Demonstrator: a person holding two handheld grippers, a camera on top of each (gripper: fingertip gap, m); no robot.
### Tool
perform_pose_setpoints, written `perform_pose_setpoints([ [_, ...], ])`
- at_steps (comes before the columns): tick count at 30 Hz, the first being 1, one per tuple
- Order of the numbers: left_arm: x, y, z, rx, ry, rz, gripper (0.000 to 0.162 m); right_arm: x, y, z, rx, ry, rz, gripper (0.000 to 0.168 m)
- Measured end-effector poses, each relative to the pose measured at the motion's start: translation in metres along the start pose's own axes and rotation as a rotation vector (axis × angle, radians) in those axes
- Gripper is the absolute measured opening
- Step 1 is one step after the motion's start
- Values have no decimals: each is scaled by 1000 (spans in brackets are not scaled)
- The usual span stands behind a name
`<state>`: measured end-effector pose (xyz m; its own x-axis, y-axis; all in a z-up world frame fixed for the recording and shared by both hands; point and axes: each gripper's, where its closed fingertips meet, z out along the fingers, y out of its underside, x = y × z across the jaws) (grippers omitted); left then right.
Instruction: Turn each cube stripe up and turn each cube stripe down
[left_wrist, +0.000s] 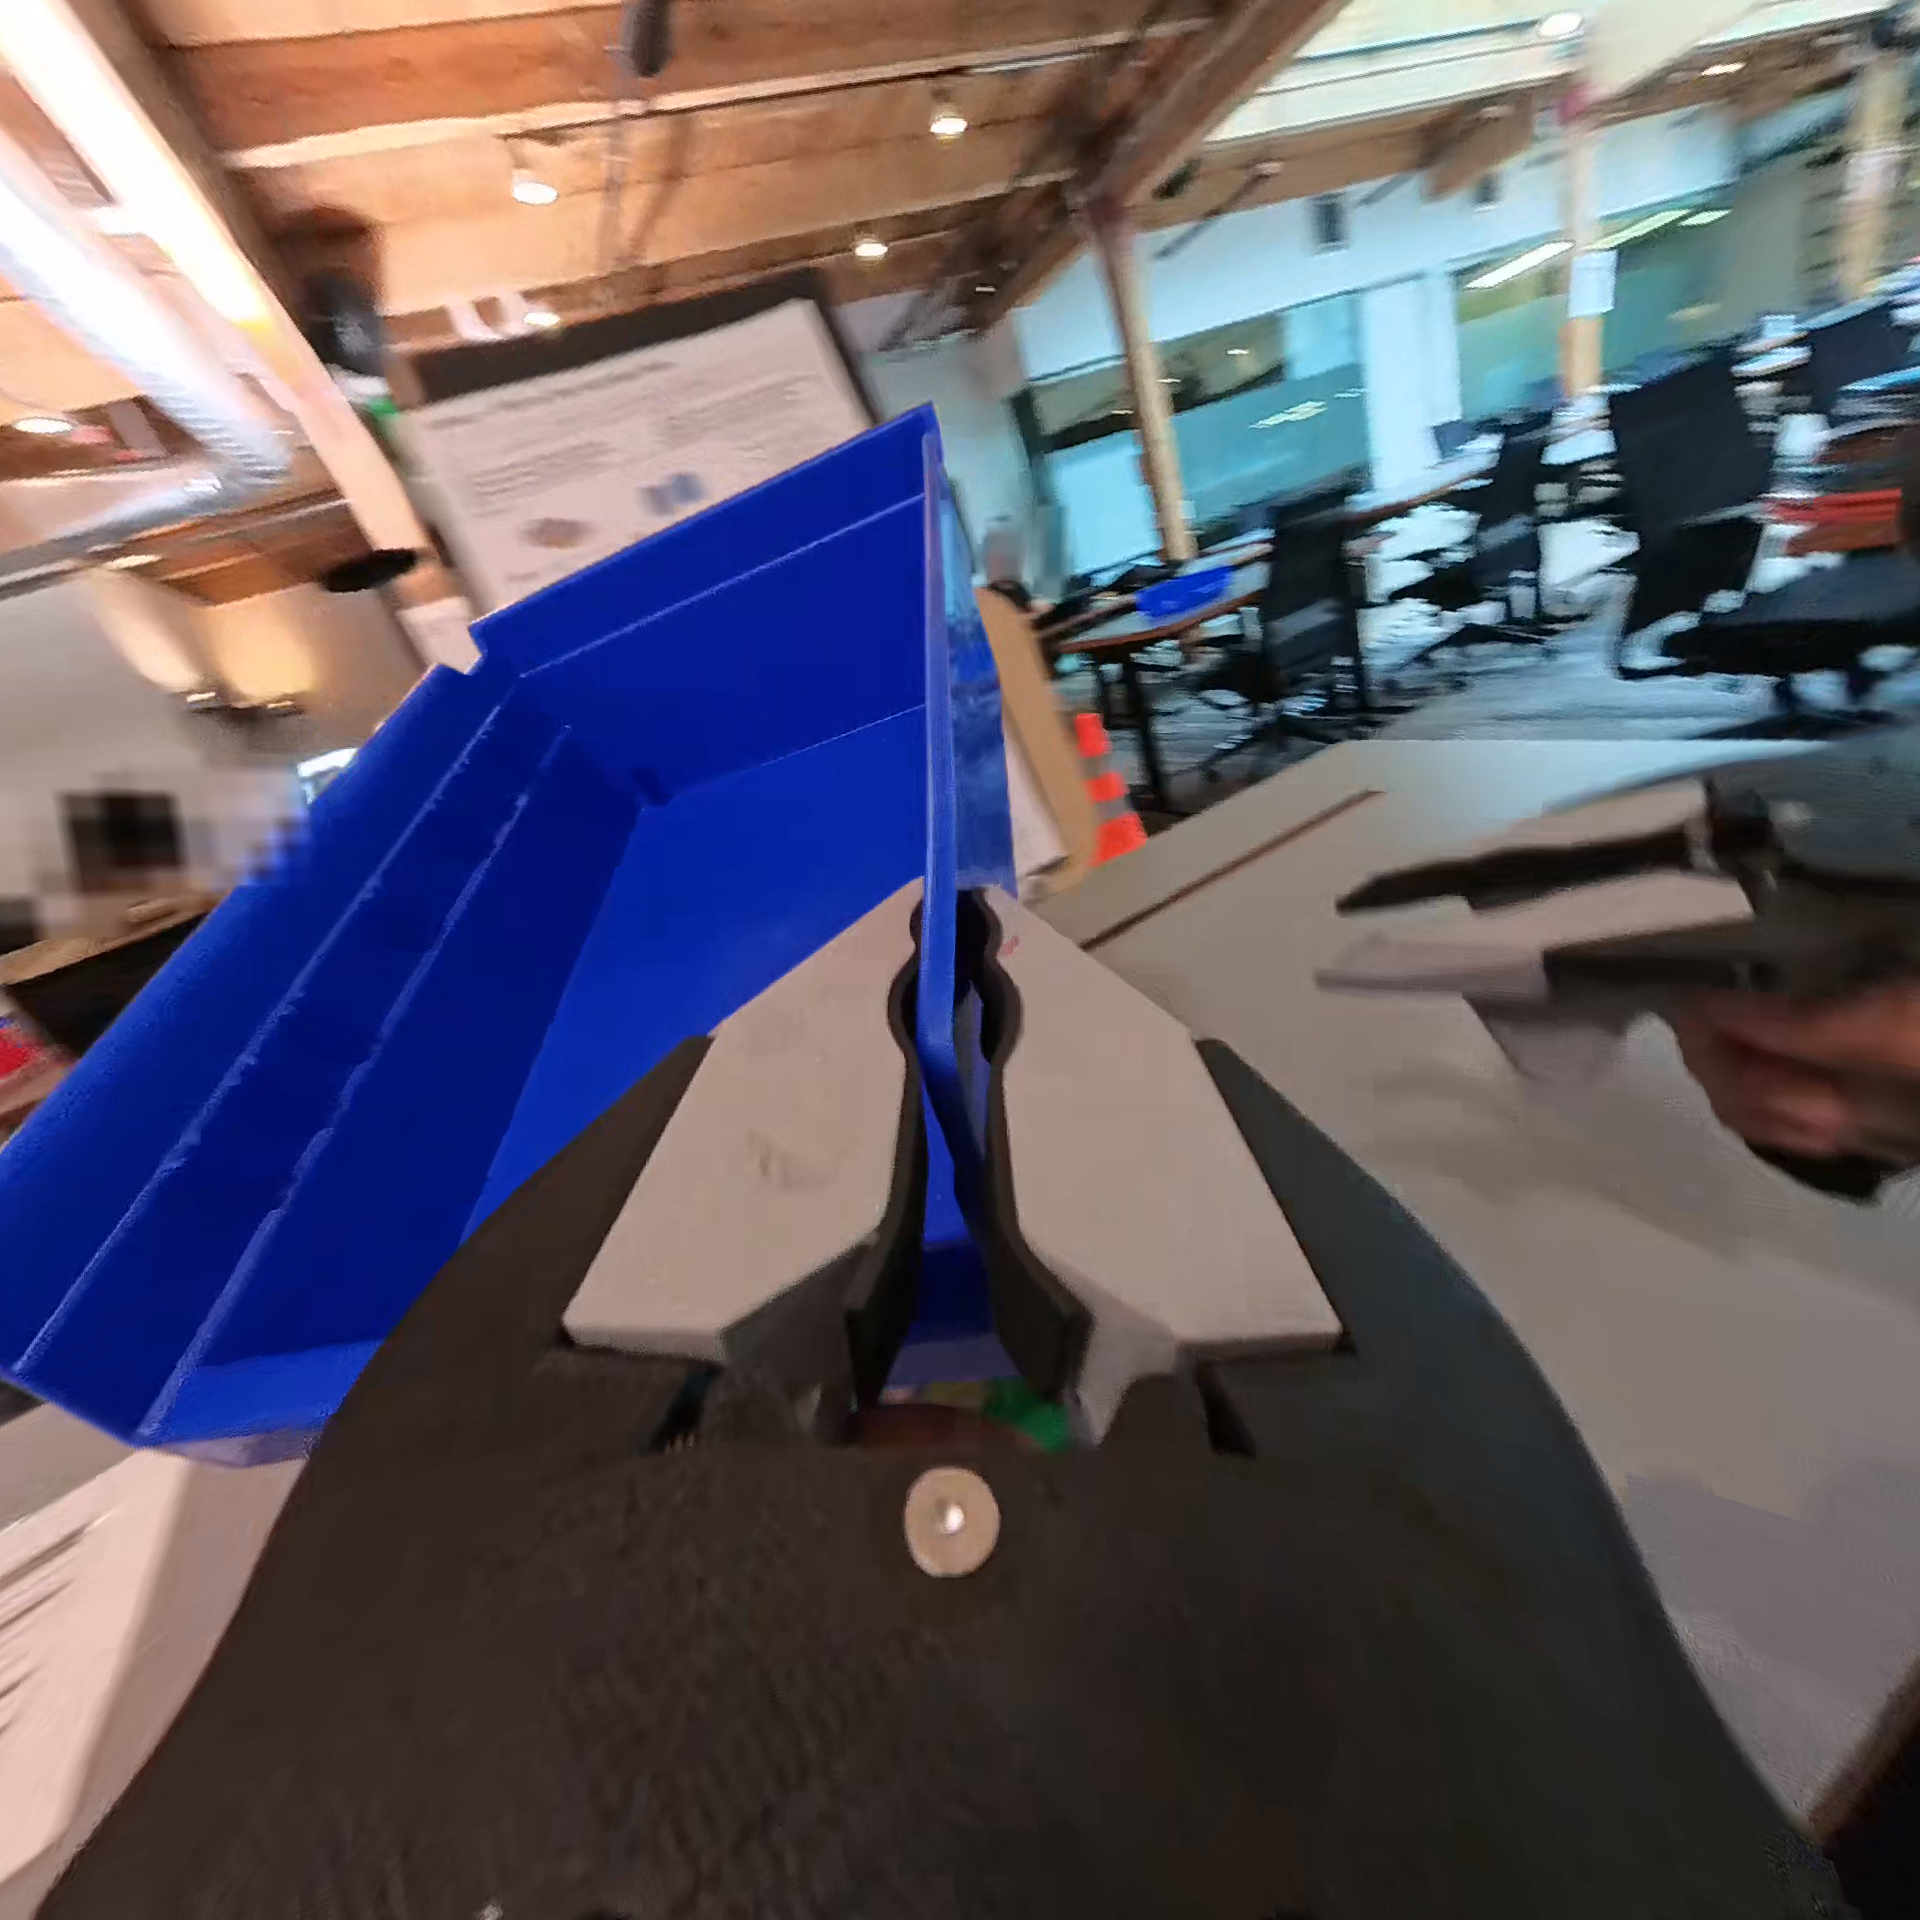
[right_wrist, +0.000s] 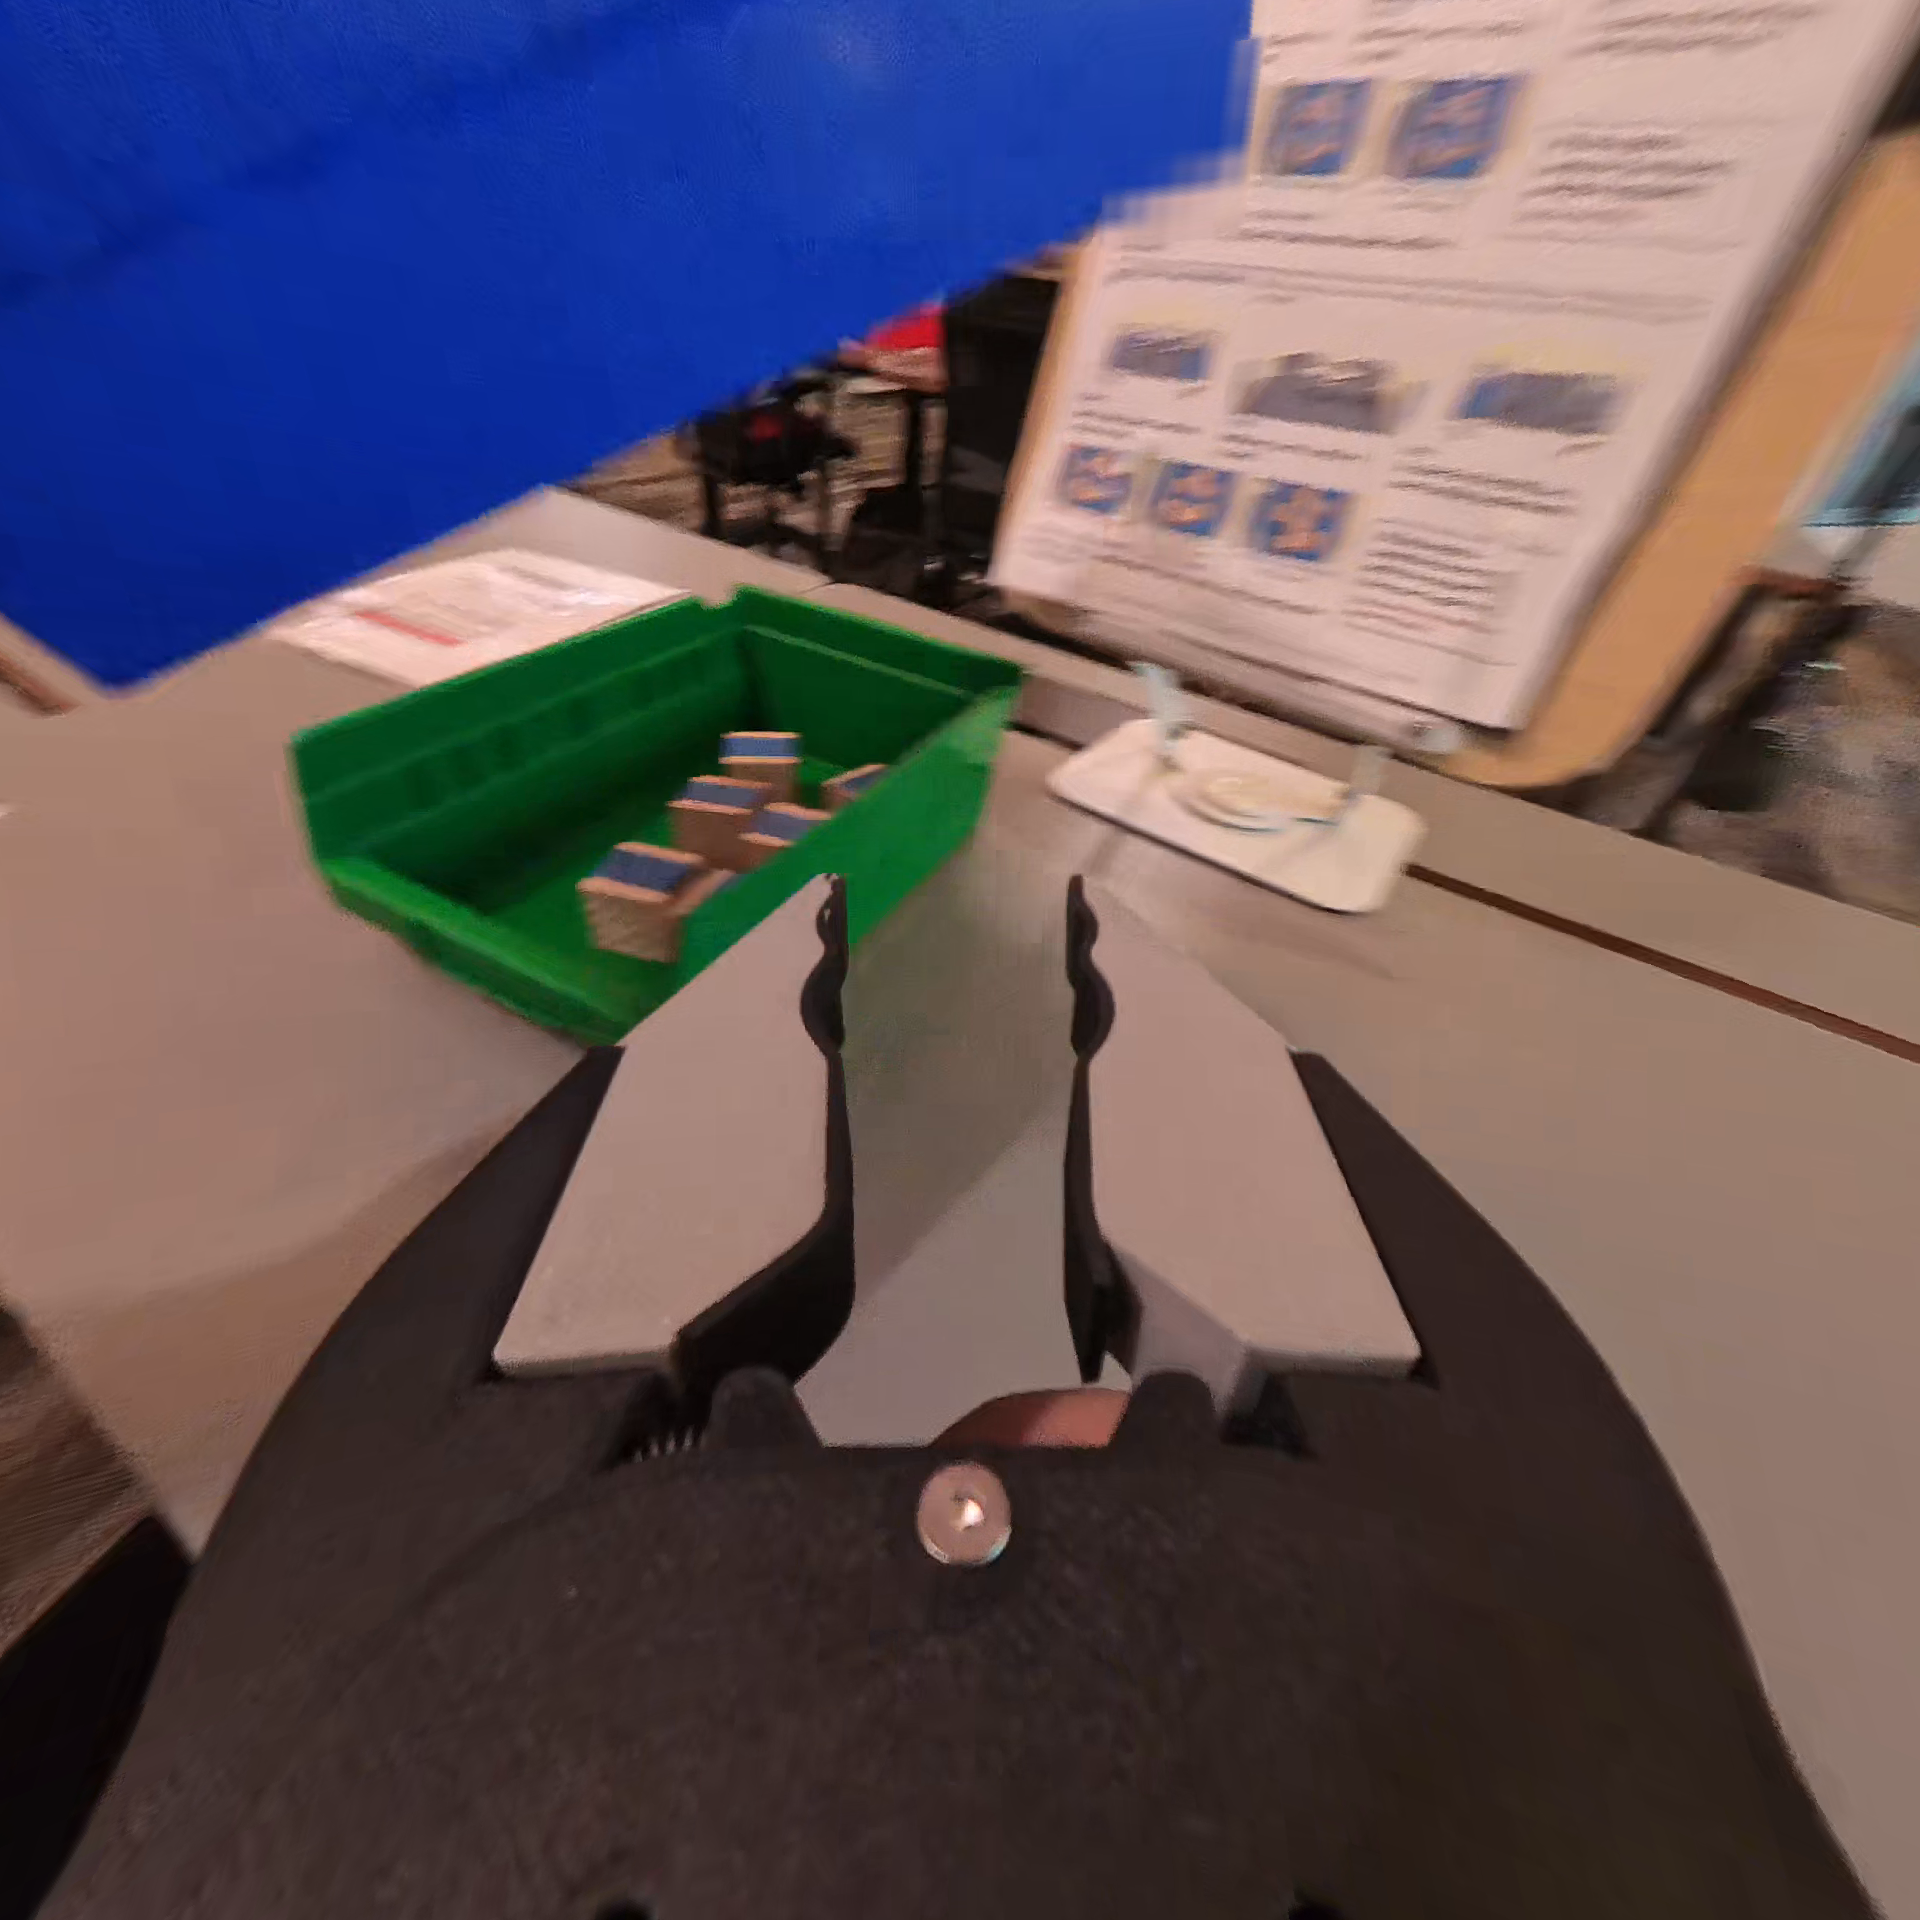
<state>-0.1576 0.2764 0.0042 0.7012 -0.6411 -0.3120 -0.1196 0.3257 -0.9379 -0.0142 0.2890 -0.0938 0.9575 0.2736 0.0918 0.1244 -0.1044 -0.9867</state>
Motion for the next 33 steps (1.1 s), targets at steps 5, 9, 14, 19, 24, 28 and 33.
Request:
perform_pose_setpoints([
  [5, 123, 16, 56, -28, 253, -25, 2, 89, 1, -72, 35, 143, 85, 42],
  [9, 203, 51, 89, -97, 347, -24, 2, 140, 24, -108, -21, 264, 94, 42],
  [14, 271, 96, 114, -188, 431, -1, 2, 162, 45, -129, -47, 305, 138, 42],
  [19, 313, 130, 126, -243, 501, 6, 2, 150, 54, -118, -85, 271, 119, 42],
  [24, 296, 113, 106, -208, 485, -21, 37, 128, 69, -98, -157, 212, 81, 43],
  [28, 239, 91, 66, -202, 475, 1, 64, 98, 84, -89, -222, 99, 50, 45],
  [33, 123, 111, 37, -285, 276, 14, 75, 77, 120, -79, -398, 103, -103, 51],
])
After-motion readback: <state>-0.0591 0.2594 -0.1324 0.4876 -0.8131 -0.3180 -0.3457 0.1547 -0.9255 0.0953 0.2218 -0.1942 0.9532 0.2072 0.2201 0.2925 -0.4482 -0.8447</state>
